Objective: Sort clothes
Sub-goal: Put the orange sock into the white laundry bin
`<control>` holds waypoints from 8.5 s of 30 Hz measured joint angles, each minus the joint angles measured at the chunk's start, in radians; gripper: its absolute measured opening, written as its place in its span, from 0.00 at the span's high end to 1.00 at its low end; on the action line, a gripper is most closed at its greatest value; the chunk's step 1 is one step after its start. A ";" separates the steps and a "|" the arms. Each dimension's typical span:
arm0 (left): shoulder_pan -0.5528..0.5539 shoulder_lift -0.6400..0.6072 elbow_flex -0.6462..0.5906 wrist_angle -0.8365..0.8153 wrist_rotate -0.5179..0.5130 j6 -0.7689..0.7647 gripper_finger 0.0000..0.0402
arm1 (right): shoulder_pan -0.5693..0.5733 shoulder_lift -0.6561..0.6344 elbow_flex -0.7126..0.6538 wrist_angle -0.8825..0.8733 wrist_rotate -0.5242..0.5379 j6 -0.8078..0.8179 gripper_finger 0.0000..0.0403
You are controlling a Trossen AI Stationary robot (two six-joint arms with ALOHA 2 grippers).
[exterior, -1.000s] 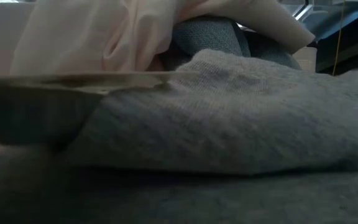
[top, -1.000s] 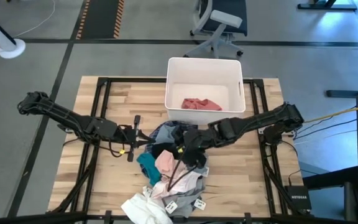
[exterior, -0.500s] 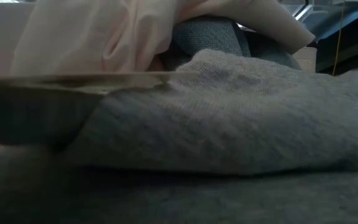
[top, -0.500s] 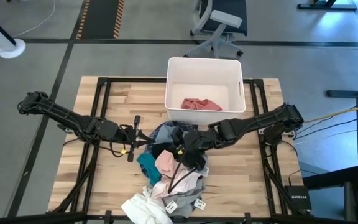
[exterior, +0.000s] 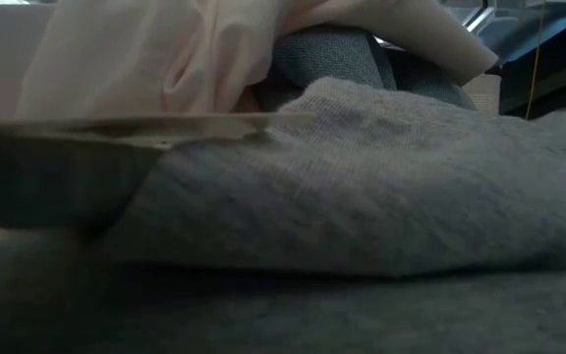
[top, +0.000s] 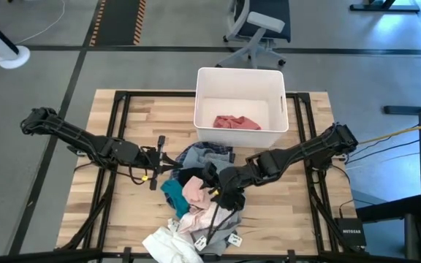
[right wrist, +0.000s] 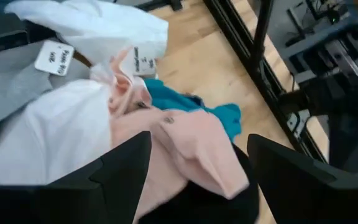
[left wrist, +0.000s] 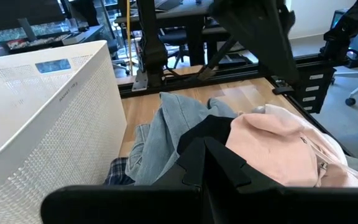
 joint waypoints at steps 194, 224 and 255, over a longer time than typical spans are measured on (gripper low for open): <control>0.000 0.000 0.000 -0.142 0.000 0.015 1.00 | 0.014 0.345 0.502 -0.344 0.129 0.130 0.47; 0.000 0.000 0.000 -0.144 0.000 0.015 1.00 | 0.024 0.478 0.502 -0.319 0.007 -0.002 0.47; 0.000 0.000 0.000 -0.153 0.000 0.015 1.00 | 0.024 0.524 0.581 -0.388 0.016 -0.023 0.94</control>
